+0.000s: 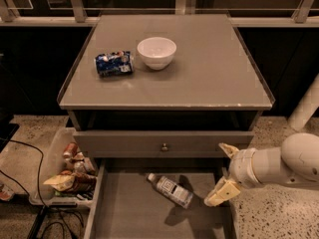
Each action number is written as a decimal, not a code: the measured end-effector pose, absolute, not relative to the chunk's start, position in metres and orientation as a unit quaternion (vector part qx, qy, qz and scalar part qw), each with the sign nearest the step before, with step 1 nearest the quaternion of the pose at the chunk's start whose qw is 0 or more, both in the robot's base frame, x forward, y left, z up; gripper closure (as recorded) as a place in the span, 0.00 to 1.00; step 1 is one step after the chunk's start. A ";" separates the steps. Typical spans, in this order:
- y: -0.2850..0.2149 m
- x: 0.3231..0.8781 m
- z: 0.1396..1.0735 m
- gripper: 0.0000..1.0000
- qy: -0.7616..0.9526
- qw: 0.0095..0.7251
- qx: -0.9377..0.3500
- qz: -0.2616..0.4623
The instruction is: Pick blue plastic bottle from middle drawer and place on counter
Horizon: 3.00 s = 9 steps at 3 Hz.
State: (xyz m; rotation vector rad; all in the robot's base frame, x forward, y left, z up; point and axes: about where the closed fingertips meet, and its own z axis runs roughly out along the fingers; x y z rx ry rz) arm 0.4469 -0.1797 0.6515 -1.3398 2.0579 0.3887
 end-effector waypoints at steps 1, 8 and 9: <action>-0.172 0.447 0.643 0.00 0.783 0.315 -0.516 0.149; -0.084 0.498 0.419 0.00 0.779 0.339 -0.484 0.210; -0.079 0.500 0.406 0.00 0.776 0.347 -0.484 0.210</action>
Offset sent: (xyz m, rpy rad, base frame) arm 0.0156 0.0664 -0.1109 -0.0348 0.1171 0.0560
